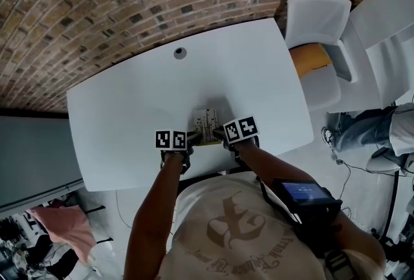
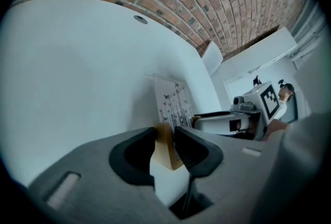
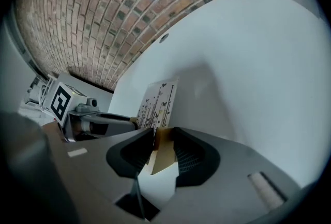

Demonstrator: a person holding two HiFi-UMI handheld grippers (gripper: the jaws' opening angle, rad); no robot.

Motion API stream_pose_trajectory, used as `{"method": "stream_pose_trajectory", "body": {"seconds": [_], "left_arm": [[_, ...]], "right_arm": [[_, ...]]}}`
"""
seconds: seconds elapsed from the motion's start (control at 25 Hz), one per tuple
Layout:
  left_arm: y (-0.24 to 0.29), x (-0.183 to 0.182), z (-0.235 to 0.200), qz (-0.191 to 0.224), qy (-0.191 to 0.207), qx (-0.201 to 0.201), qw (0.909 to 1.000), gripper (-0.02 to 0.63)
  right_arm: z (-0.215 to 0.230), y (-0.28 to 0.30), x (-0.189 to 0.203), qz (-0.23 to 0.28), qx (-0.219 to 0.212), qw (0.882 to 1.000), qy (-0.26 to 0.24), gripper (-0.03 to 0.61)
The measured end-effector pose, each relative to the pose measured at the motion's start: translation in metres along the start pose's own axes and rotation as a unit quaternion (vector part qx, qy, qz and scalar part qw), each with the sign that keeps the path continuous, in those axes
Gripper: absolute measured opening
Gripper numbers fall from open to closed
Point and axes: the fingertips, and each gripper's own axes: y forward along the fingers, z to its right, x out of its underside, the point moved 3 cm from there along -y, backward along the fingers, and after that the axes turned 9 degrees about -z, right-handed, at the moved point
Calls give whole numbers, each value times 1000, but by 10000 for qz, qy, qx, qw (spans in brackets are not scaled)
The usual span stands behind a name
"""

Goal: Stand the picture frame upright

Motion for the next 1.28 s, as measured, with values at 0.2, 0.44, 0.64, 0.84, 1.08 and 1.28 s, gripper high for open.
{"method": "stream_pose_trajectory", "body": {"seconds": [0.2,0.44,0.64,0.84,1.08,1.28], "left_arm": [[-5,4,8,280,28,14,9996,120],[-10,2,18,704,159,73,9974,116],[-19,-5,21,1015,330,47,9943,111],[-29,-14,25,1366,497,-120,9893,109],[-31,-25,36,1696,589,-207,9835,109],[-31,-35,40,1827,743,-294,9799,106]], "right_arm": [[-4,-8,0,83,81,9995,-307,130],[-8,-22,-8,318,192,9949,-934,127],[-14,-29,-19,559,277,9890,-1338,126],[-23,-36,-32,782,334,9804,-1777,126],[-24,-52,-43,1091,429,9698,-2138,123],[-21,-57,-51,1256,437,9633,-2332,123]]}}
